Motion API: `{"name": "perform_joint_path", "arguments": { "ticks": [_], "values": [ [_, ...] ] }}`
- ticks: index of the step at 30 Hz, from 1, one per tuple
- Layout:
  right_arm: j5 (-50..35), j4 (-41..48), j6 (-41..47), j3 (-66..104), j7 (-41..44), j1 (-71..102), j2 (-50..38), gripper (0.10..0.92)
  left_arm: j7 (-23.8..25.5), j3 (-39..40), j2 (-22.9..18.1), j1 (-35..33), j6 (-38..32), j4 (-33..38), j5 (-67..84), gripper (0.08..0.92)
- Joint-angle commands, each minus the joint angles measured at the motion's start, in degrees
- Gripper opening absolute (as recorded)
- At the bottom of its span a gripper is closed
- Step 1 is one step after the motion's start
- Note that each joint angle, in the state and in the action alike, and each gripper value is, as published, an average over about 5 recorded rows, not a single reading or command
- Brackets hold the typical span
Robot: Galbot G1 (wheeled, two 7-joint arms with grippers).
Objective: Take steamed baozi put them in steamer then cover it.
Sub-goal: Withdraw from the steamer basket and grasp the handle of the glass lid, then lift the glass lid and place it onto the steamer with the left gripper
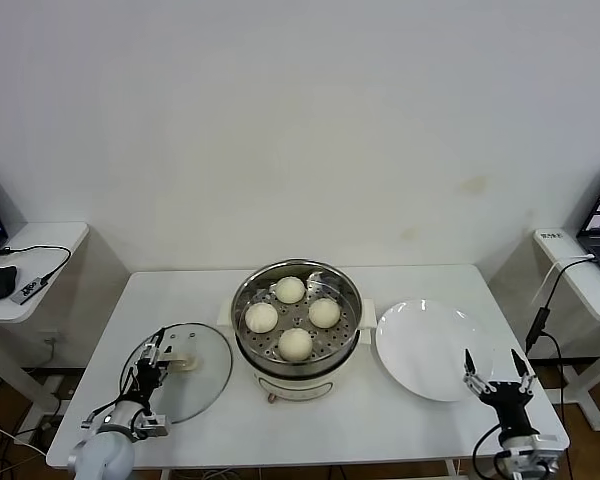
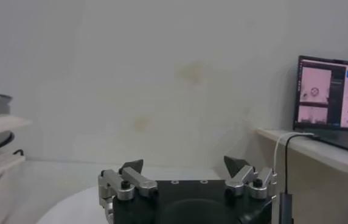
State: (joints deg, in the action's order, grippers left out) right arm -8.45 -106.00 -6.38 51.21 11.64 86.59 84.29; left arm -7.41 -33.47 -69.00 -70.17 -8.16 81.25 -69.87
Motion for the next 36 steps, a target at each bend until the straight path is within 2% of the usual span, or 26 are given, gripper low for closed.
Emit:
{"name": "perform_joint_path", "arguments": {
  "ticks": [1, 9, 15, 21, 29, 33, 36],
  "values": [
    [0.22, 0.01, -0.06, -0.42, 0.02, 0.00, 0.07, 0.823, -1.28, -0.03, -0.64, 0.58, -0.68, -1.59, -1.36, 0.567],
    [0.55, -0.68, -0.28, -0.65, 0.08, 0.85, 0.02, 0.823, -5.39, -0.86, -1.66, -0.36, -1.82, -0.61, -3.28, 0.334],
    [1.24, -0.84, -0.82, -1.11, 0.15, 1.12, 0.04, 0.823, -7.43, -2.37, -1.50, -2.90, -1.24, 5.24, -2.02, 0.173],
    [1.98, -1.06, -1.25, -1.63, 0.30, 1.65, -0.01, 0.823, -5.16, -4.69, 0.56, -7.29, 2.92, 15.13, -0.29, 0.147],
    [2.85, -1.31, -1.63, -2.29, 0.76, 2.01, -0.25, 0.823, 6.43, -10.57, 6.56, -13.26, 11.96, 29.10, 3.00, 0.147],
    [3.79, -1.15, -1.93, -2.95, 1.01, 2.04, -0.15, 0.823, 10.32, -12.25, 7.99, -14.37, 14.18, 33.90, 5.21, 0.147],
    [4.28, -0.81, -2.05, -2.96, 1.10, 1.89, -0.13, 0.823, 12.34, -10.37, 8.81, -15.03, 15.90, 38.11, 9.64, 0.147]
  ]
}}
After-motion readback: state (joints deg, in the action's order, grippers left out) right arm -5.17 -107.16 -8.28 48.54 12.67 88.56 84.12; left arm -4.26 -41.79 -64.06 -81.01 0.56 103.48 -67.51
